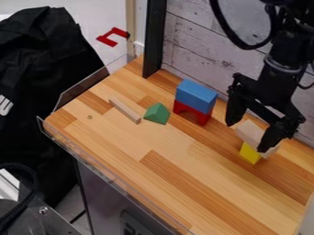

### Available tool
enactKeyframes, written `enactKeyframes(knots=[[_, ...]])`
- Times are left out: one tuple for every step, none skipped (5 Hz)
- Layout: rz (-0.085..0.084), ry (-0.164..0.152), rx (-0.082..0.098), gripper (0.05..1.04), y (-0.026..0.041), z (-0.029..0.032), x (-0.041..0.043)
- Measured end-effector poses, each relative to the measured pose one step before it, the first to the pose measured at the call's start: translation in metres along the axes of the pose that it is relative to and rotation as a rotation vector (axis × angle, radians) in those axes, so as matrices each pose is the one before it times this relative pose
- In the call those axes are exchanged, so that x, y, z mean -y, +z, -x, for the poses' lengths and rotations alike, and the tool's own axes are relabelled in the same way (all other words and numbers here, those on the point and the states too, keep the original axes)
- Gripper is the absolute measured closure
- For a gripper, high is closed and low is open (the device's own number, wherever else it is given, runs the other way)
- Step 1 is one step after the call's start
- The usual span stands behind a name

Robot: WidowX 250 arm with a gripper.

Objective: Move the rectangular block ontop of the blue block

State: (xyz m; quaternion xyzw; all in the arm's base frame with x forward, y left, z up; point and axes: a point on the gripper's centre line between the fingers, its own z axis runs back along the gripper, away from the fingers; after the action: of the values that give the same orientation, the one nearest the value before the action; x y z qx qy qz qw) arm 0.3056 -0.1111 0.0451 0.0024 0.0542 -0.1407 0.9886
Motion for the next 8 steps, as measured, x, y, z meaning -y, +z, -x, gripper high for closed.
enactKeyframes(knots=[[-0.0038,0.0000,-0.0428,0.083,-0.01312,0.00369,-0.00065],[0.0609,0.2038,0.0099,0.083,-0.00854,0.00457,0.00322],[0.0562,0.2396,0.0292,0.083,0.00460,0.00211,-0.00469],[-0.0132,0.1709,0.0031,0.083,0.00594,-0.00303,-0.00567],[0.0329,0.2031,0.0289,0.083,0.00230,-0.00559,0.00532],[0.0291,0.1344,0.0146,0.083,0.00927,-0.00388,0.01018],[-0.0226,0.0821,0.0479,0.083,0.00459,-0.00194,0.00358],[-0.0075,0.0527,0.0247,0.083,0.00085,0.00402,0.00377]])
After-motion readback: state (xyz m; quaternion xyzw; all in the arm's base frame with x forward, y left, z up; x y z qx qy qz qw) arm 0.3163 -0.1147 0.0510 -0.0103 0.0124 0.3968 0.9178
